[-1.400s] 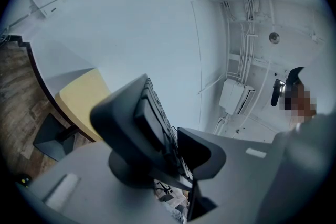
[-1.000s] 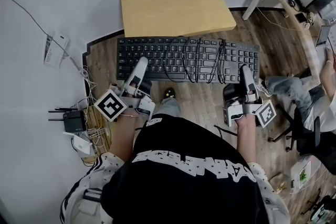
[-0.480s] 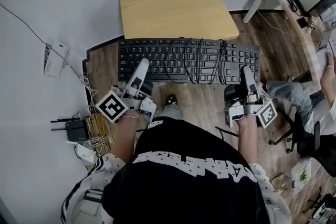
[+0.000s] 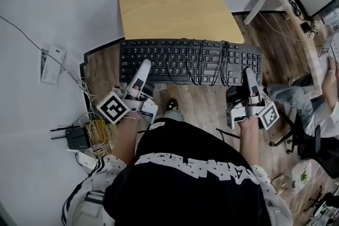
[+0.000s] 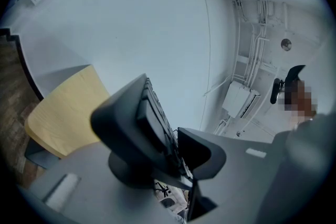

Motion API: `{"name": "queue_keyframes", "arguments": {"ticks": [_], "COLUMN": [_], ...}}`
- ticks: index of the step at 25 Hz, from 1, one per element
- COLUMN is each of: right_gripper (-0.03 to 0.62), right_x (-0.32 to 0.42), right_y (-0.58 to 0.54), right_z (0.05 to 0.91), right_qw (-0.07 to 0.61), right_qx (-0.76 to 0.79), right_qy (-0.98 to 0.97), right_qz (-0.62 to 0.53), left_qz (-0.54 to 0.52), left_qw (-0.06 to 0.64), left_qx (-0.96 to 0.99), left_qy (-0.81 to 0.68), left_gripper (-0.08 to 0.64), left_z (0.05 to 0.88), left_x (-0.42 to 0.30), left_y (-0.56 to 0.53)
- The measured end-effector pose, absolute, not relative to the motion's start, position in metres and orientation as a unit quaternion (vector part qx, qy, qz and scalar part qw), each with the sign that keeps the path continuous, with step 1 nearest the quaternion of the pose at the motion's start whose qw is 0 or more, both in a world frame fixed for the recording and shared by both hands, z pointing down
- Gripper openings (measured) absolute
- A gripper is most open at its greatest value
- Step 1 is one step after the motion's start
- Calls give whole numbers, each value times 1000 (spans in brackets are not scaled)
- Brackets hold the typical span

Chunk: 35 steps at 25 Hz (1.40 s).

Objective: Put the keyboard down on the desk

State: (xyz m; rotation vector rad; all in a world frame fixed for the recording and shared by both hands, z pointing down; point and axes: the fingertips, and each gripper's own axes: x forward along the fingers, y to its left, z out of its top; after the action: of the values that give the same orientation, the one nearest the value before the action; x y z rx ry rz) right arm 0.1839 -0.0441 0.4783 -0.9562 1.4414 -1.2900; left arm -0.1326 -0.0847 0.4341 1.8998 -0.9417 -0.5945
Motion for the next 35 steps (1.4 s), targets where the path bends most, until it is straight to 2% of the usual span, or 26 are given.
{"name": "queue_keyframes", "arguments": {"ticks": [31,35], "right_gripper": [84,84], "right_x": [185,170], "right_y": [-50,-11], "right_z": [477,472], "right_qw": [466,477], "right_qx": [-379,-402], "right_qy": [591,578], "right_qz": [-539,-526], "left_qz": [-244,-230], "left_qw": [448,459], "left_qx": [763,774], "left_qy": [-396,-370], "left_gripper": [109,109], "left_z": [430,429], "left_x": [-132,-145], "left_y": [-78,-60]}}
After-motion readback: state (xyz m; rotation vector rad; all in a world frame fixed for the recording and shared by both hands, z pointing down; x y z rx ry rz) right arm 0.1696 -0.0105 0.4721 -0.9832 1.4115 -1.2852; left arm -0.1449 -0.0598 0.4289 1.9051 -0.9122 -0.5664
